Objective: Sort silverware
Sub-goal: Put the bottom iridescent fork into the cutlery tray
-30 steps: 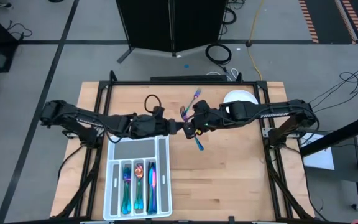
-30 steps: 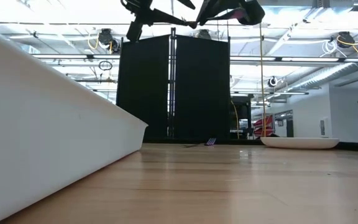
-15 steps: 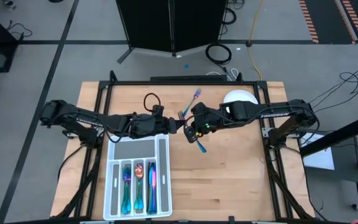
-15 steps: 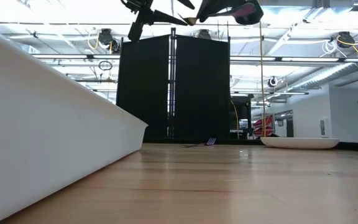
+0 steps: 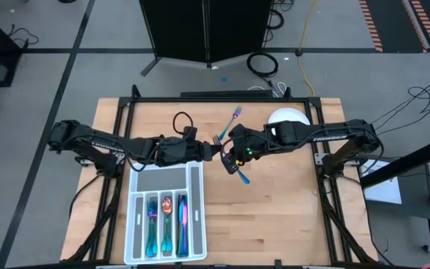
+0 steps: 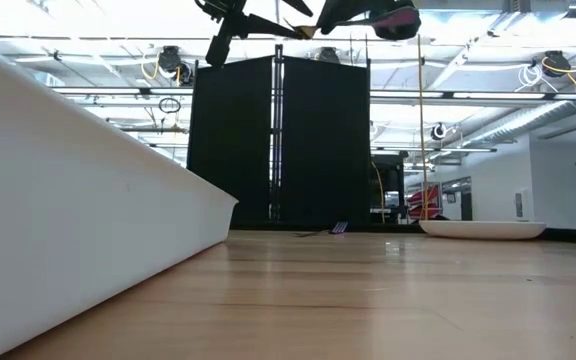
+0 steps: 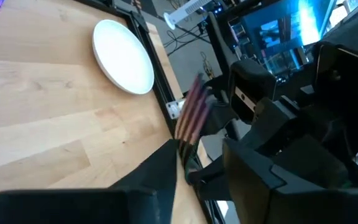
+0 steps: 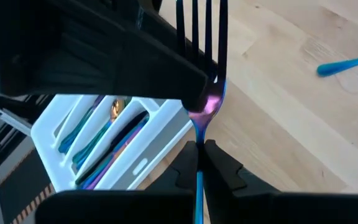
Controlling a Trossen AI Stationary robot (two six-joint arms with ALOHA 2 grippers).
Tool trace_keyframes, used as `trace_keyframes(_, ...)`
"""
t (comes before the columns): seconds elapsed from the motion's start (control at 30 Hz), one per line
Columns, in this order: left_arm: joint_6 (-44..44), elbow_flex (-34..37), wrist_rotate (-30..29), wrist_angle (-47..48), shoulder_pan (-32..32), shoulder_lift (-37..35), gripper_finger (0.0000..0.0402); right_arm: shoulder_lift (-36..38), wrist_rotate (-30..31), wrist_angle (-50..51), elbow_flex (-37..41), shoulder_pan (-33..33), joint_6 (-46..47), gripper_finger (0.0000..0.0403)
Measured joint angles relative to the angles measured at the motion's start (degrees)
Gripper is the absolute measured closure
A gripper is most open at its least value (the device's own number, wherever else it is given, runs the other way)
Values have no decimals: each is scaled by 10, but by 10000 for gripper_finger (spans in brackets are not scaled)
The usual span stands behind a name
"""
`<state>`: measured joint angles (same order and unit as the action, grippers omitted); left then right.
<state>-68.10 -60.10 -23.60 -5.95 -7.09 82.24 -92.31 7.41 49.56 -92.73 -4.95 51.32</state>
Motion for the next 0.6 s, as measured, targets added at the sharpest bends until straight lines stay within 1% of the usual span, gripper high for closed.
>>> trace_keyframes(0.13, 0, 0, 6, 1, 0, 0, 317, 0, -10, 0, 0, 0, -14, 403)
trace_keyframes(0.3, 11, 1, 6, 6, 0, 0, 385, 0, -19, -7, 0, 0, -28, 401)
trace_keyframes(0.4, 11, 1, 6, 10, 0, 0, 393, 0, -23, -9, -1, 0, -35, 390)
trace_keyframes(0.53, 10, 1, 6, 19, -1, 0, 397, 2, -57, -15, -1, 0, -61, 368)
trace_keyframes(0.6, 11, 0, 6, 25, 2, 0, 398, 8, -59, -14, -1, 0, -72, 352)
